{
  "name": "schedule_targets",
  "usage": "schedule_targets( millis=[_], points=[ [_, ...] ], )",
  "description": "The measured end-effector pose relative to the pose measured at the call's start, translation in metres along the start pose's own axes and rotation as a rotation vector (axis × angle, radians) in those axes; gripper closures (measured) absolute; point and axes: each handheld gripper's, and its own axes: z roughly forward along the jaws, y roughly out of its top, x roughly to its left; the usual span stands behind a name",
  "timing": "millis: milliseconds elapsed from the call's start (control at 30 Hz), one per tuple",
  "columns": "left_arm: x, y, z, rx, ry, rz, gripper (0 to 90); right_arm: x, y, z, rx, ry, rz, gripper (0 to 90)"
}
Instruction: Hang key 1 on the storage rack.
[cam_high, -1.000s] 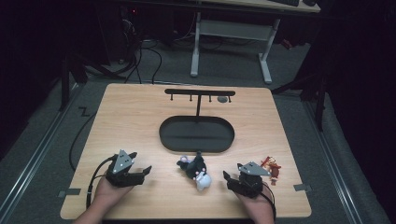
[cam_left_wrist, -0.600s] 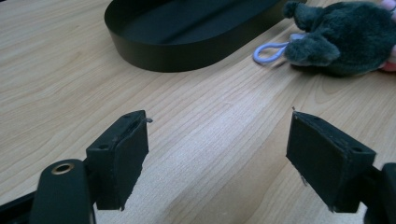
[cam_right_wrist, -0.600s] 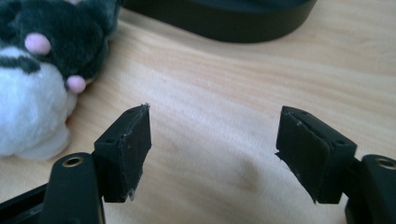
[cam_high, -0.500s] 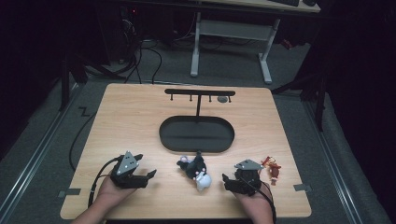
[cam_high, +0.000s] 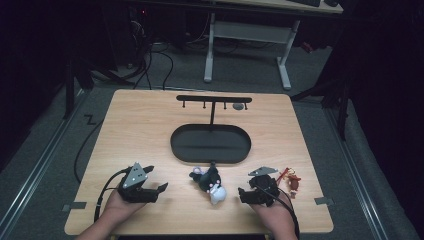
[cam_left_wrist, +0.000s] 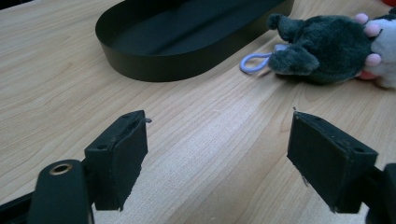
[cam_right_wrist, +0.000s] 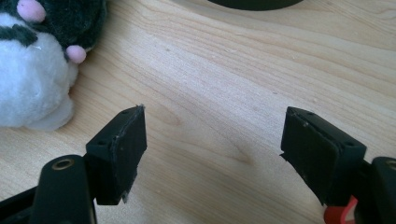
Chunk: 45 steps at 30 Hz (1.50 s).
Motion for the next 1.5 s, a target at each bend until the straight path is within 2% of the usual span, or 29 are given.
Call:
schedule_targets(
  millis=[133, 333, 367, 400, 467, 800, 1000, 1033, 1267, 1467, 1500],
  points=[
    [-0.002, 0.001, 0.002, 0.006, -0.002, 0.010, 20.9, -0.002, 0.005, 0.001, 0.045, 0.019, 0.014, 25.8],
    [-0.004, 0.000, 0.002, 0.015, -0.001, 0.009, 20.9, -0.006, 0.009, 0.000, 0.066, 0.021, 0.024, 28.1],
    [-0.004, 0.000, 0.002, 0.014, -0.001, 0.003, 20.9, -0.009, 0.012, 0.000, 0.092, 0.029, 0.032, 29.7],
    [-0.004, 0.000, 0.002, 0.014, -0.001, 0.003, 20.9, -0.009, 0.012, 0.000, 0.092, 0.029, 0.032, 29.7],
    [-0.004, -0.001, 0.002, 0.014, 0.000, 0.000, 20.9, -0.013, 0.017, -0.002, 0.127, 0.028, 0.030, 31.0],
    [-0.007, -0.001, 0.002, 0.016, -0.007, 0.018, 20.9, -0.017, 0.018, -0.004, 0.165, 0.073, -0.005, 30.6],
    [-0.008, 0.000, 0.001, 0.015, -0.010, 0.022, 20.9, -0.019, 0.019, -0.009, 0.199, 0.078, -0.013, 30.7],
    [-0.009, 0.000, 0.002, 0.017, -0.011, 0.029, 20.9, -0.020, 0.020, -0.013, 0.200, 0.066, -0.036, 30.7],
    [-0.011, 0.000, 0.002, 0.020, -0.010, 0.050, 20.9, -0.032, 0.020, -0.022, 0.232, 0.072, -0.007, 32.8],
    [-0.013, 0.001, 0.002, 0.023, -0.010, 0.047, 20.9, -0.044, 0.019, -0.037, 0.231, 0.052, 0.004, 33.4],
    [-0.013, 0.001, 0.001, 0.027, -0.011, 0.050, 20.9, -0.046, 0.018, -0.039, 0.241, 0.048, 0.021, 33.4]
  ],
)
